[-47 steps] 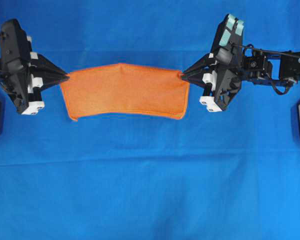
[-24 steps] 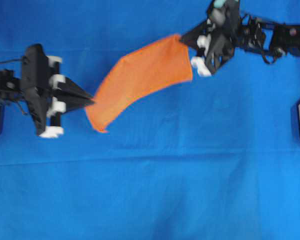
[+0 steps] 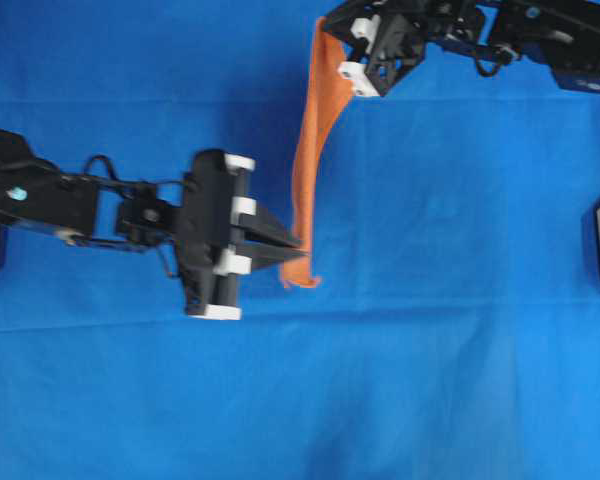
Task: Fold the orange towel.
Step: 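Lift the towel and swing the left gripper toward the bottom, then lay the towel down vertically, stretching it between both grippers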
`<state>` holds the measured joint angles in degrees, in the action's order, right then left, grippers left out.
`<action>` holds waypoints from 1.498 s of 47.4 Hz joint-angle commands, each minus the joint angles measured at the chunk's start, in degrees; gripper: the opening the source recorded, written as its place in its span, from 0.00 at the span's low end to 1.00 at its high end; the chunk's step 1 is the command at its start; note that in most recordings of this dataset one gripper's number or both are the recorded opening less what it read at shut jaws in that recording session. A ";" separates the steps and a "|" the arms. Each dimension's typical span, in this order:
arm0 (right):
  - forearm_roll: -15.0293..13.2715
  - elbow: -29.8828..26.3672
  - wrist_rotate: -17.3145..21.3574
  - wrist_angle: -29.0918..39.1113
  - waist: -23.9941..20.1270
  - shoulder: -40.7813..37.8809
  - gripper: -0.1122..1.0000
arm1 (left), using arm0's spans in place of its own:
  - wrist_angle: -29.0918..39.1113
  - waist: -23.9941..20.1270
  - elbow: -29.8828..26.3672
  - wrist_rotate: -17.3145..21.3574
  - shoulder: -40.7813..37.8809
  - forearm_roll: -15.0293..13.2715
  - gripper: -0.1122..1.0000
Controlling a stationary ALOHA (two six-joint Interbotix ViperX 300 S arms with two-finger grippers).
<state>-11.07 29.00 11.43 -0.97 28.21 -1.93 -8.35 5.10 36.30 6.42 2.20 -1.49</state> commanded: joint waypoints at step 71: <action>-0.35 10.81 0.26 -1.93 3.25 5.71 0.13 | -4.22 4.57 -11.43 -0.97 -14.85 -0.26 0.13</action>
<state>-11.34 43.15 11.60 -1.32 31.20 5.54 -11.07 6.50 22.94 6.77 -15.91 -1.76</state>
